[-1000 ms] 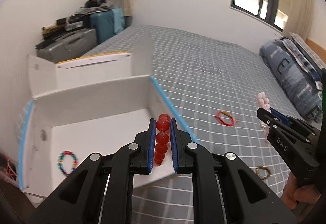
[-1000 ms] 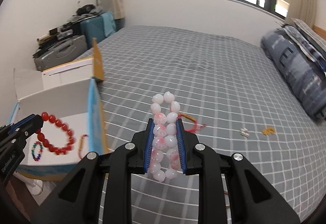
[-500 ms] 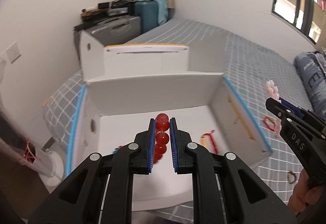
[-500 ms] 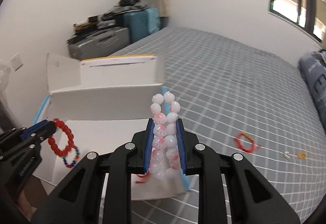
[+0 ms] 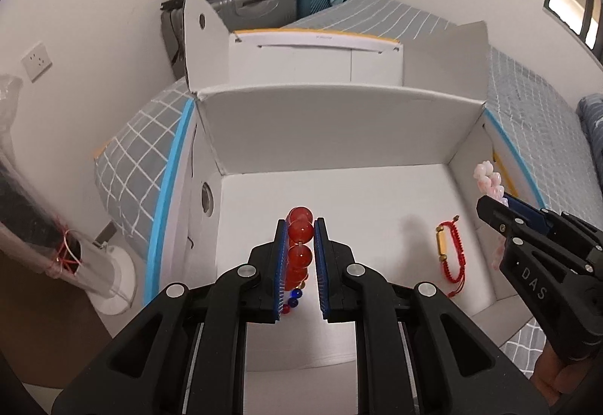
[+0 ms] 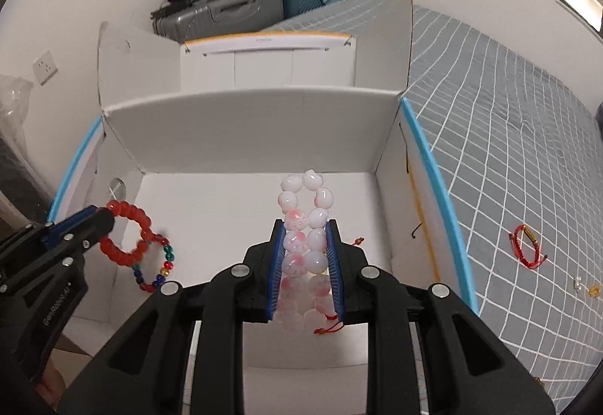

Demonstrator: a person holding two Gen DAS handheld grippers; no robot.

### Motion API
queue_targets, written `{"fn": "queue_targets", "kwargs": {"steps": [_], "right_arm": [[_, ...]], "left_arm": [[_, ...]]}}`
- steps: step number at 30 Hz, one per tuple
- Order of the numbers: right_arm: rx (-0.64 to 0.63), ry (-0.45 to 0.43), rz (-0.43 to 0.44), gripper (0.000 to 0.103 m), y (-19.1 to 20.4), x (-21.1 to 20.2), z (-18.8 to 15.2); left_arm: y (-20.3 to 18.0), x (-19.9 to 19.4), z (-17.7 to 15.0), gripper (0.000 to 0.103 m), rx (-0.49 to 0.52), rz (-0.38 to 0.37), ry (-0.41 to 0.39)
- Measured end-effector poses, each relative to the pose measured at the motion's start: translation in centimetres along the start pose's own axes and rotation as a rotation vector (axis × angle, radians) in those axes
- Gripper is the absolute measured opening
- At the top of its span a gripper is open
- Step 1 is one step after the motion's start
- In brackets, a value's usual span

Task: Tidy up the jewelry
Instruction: 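Lower both bracelets into the box and open both tools, then move both tools back over the bed toward the remaining jewelry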

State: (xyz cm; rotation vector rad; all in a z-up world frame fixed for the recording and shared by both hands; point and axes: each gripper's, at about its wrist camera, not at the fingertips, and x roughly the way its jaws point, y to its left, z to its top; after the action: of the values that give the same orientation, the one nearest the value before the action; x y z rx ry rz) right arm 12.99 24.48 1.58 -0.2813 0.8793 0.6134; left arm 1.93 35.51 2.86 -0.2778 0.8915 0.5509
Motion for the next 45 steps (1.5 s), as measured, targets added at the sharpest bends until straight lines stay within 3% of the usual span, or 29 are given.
{"fn": "queue_targets", "kwargs": {"steps": [8,20,23,24,25,29,38,45], "right_arm": [[0.012,0.05,0.007,0.021,-0.1,1.6,-0.4],[-0.008,0.074,0.008,0.023,0.6,2.3,-0.5],[-0.013,0.058,-0.002,0.032,0.8,2.0,-0.6],[-0.018,0.053,-0.006,0.035,0.9,1.8,-0.6],[-0.019,0.046,-0.007,0.04,0.9,1.6,-0.7],[-0.02,0.022,-0.014,0.055,0.8,0.9,-0.8],[-0.021,-0.071,-0.027,0.088,-0.4,-2.6,-0.7],[-0.014,-0.109,-0.065,0.096,-3.3,-4.9,-1.6]], "left_arm": [[-0.1,1.9,-0.6,0.013,0.011,-0.004,0.058],[-0.4,2.5,-0.6,0.015,0.022,0.005,0.072],[-0.2,1.5,-0.5,0.016,0.007,0.015,0.044],[-0.2,1.4,-0.4,0.018,0.005,0.014,0.042],[-0.2,1.1,-0.4,0.026,0.003,0.015,0.037],[-0.1,-0.4,-0.4,0.073,-0.002,0.046,-0.017],[0.0,-3.1,-0.1,0.093,-0.029,0.05,-0.095],[-2.2,-4.4,-0.3,0.098,0.003,0.056,-0.154]]}}
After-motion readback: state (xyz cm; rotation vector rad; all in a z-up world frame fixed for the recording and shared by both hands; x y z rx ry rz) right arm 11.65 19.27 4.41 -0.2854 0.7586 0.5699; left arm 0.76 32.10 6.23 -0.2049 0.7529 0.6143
